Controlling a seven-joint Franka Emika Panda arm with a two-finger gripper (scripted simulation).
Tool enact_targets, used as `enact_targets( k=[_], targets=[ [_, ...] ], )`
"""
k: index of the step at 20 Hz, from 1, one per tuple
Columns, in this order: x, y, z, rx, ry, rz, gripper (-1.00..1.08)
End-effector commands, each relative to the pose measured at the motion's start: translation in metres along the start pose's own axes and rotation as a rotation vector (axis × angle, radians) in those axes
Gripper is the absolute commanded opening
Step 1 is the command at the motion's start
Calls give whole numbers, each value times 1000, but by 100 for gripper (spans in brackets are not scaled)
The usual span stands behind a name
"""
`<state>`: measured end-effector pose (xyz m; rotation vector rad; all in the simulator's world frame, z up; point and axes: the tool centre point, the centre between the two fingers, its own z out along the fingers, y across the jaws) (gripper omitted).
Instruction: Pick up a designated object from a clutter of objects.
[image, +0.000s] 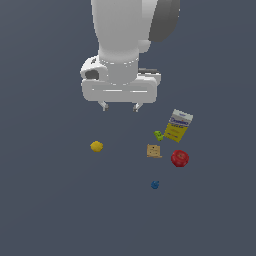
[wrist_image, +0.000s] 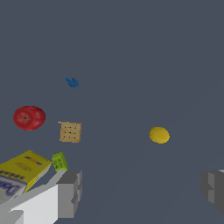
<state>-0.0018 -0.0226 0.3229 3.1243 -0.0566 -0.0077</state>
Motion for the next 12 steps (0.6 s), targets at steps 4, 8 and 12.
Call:
enact_targets(
  k=[4, 8, 12],
  targets=[
    [0, -2, 0, 2, -1, -8, 100],
    [-2, -11, -2, 12, -7, -36, 100],
    [-4, -18, -5, 16, -10, -47, 100]
  ],
)
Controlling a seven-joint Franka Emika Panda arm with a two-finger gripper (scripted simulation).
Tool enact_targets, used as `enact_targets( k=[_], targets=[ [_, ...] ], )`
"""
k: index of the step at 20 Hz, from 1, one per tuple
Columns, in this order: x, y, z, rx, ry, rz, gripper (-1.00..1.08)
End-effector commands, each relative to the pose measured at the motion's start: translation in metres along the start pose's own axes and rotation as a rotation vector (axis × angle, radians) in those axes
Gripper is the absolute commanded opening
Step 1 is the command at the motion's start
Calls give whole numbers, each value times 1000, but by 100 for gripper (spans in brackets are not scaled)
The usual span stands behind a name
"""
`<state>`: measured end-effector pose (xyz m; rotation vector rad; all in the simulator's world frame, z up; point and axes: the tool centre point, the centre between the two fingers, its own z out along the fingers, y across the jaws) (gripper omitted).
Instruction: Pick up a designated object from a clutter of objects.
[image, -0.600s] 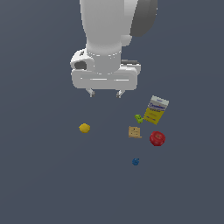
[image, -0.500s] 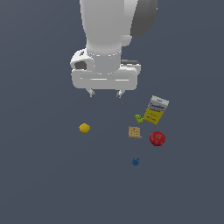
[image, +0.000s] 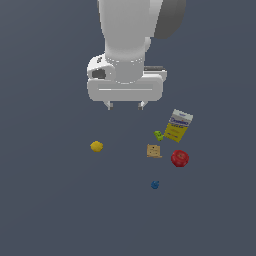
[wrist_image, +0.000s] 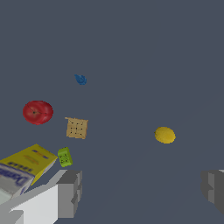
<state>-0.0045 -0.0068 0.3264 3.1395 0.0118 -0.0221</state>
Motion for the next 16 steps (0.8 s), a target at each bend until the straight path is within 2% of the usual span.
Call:
enact_targets(
  k=[1, 9, 16],
  targets=[
    [-1, -2, -1, 2, -1, -3, 100],
    [2, 5, 10, 3, 0, -23, 100],
    [8, 22, 39, 8, 2, -82, 100]
  ],
)
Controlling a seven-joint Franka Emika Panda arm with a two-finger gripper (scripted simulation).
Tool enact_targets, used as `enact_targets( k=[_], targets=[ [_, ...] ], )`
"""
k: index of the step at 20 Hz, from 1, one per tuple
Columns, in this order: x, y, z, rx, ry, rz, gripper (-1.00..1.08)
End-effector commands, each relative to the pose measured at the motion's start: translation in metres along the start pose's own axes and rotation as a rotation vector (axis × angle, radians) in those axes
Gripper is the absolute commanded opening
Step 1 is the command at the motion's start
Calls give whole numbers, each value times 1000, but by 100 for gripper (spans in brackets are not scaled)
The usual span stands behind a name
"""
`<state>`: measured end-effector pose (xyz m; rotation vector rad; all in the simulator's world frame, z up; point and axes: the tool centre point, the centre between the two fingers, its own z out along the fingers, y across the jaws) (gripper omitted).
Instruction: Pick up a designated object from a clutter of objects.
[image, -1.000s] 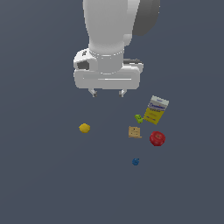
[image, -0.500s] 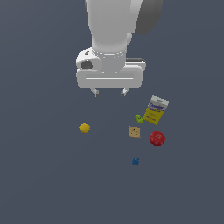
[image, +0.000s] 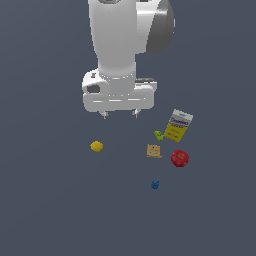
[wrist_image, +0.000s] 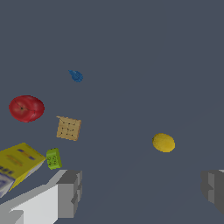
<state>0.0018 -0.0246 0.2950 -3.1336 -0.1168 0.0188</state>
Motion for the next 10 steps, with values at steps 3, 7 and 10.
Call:
enact_targets(
  k=[3, 7, 10],
  targets=[
    [2, 16, 26, 4, 2, -51, 100],
    [2, 35, 56, 6, 4, -111, 100],
    [0, 50, 80, 7, 7, -158, 100]
  ],
)
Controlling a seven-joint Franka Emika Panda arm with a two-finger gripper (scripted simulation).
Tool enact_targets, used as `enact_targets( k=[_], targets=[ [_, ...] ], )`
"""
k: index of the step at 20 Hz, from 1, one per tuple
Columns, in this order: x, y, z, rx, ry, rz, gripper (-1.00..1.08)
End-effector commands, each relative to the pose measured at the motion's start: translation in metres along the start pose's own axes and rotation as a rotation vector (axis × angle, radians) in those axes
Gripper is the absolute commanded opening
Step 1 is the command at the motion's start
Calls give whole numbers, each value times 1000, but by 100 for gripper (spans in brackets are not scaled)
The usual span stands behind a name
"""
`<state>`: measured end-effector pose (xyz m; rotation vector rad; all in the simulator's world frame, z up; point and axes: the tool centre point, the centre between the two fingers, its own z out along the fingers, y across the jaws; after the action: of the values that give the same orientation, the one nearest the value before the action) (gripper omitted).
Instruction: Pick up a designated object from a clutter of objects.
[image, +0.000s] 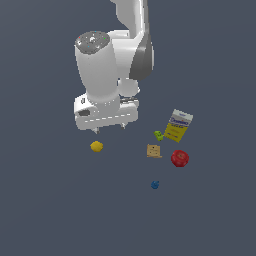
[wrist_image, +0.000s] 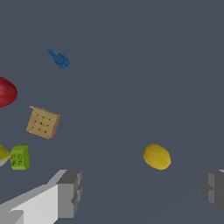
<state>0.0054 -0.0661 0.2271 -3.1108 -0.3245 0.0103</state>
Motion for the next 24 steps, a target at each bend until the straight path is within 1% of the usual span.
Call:
enact_targets(
  k=[1, 13, 18, 24],
  targets=[
    [-4, 12, 20, 0, 2, -40, 100],
    [-35, 63, 107, -7, 5, -217, 100],
    [-48, 75, 130, -11, 4, -267, 100],
    [-57, 83, 145, -14, 3, -300, 100]
  ],
)
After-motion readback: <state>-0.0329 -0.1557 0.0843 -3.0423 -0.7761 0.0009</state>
